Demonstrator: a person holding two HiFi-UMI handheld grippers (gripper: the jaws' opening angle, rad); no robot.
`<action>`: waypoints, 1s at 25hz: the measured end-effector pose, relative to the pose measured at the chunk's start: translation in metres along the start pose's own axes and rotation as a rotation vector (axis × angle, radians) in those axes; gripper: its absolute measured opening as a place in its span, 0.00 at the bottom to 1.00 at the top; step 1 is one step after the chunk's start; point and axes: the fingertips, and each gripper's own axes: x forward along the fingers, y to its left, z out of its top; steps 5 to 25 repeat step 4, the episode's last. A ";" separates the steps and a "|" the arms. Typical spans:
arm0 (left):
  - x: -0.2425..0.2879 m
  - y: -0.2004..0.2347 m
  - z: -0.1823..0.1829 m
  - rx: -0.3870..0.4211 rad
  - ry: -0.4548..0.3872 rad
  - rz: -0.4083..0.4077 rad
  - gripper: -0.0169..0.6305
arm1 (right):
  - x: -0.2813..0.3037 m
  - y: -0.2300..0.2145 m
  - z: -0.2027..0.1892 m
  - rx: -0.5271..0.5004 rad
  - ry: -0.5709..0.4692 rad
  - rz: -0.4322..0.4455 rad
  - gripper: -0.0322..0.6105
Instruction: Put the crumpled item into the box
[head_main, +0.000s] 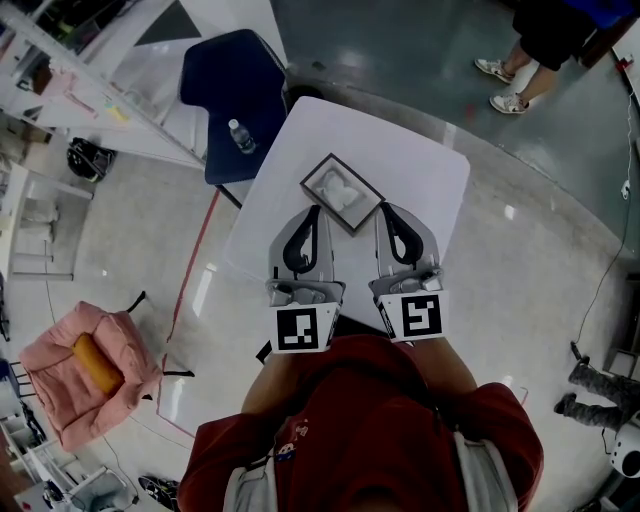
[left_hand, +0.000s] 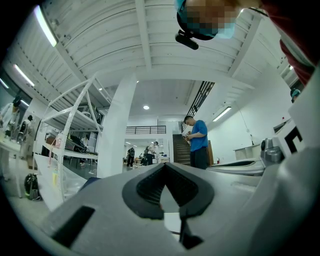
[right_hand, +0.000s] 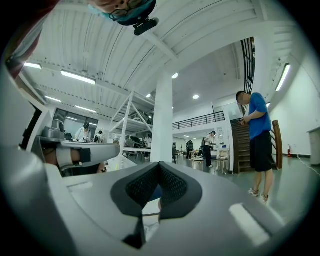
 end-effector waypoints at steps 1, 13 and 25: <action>0.000 0.000 0.000 -0.001 0.001 0.000 0.03 | 0.000 0.000 0.000 -0.003 0.000 0.001 0.05; -0.001 0.000 0.000 -0.001 0.003 0.001 0.03 | 0.002 0.001 0.005 0.002 -0.018 -0.004 0.05; -0.001 0.000 0.000 -0.001 0.003 0.001 0.03 | 0.002 0.001 0.005 0.002 -0.018 -0.004 0.05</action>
